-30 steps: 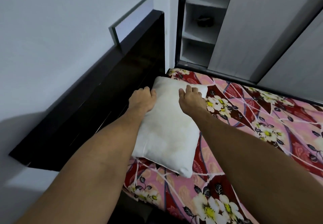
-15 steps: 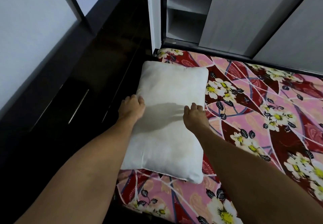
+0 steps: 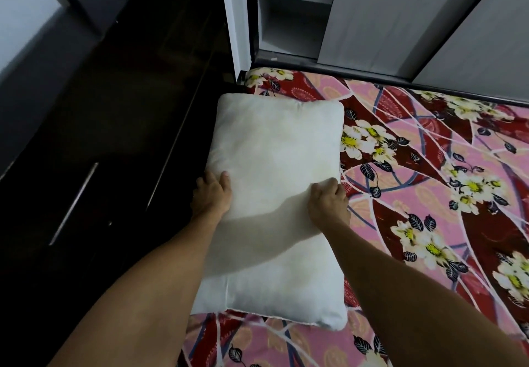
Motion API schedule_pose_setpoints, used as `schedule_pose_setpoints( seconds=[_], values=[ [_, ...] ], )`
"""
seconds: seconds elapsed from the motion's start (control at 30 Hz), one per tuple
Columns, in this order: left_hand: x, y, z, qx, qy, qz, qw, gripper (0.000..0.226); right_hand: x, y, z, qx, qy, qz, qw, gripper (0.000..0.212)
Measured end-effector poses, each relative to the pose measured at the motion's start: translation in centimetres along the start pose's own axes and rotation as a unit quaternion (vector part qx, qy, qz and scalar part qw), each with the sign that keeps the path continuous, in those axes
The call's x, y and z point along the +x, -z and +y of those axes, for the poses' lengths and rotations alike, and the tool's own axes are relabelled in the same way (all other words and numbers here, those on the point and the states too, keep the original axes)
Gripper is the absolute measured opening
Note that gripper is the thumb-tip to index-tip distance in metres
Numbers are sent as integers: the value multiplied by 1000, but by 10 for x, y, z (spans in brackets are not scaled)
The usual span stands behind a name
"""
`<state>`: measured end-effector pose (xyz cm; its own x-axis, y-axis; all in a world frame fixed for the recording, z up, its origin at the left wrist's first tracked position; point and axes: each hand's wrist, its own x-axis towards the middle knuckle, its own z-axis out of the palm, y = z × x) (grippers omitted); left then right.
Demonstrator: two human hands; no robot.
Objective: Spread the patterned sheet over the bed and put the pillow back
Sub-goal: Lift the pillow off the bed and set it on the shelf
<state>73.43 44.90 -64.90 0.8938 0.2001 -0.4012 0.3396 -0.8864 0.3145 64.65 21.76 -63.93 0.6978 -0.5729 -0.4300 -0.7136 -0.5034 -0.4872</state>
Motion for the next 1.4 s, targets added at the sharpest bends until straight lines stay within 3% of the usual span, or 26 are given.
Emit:
schedule_pose_setpoints(
  seconds=[0.1,0.3,0.57,0.73,1.07,1.4],
  values=[
    [10,-8,-1,-44,48,10,998,76,8,-3,6,7,-36,-7,999,73],
    [23,-11,0,-64,65,34,995,76,18,-7,11,58,-120,-30,991,85],
    [7,10,26,-87,43,133,986,59,15,15,9,191,-99,-24,976,66],
    [-11,40,54,-86,1,153,985,57,-1,48,3,211,-73,5,975,59],
    [-84,123,183,-104,-106,141,979,59,-43,208,-1,247,-46,106,962,59],
    [-234,190,346,-123,-230,111,959,62,-111,412,49,282,-48,229,931,61]
  ],
)
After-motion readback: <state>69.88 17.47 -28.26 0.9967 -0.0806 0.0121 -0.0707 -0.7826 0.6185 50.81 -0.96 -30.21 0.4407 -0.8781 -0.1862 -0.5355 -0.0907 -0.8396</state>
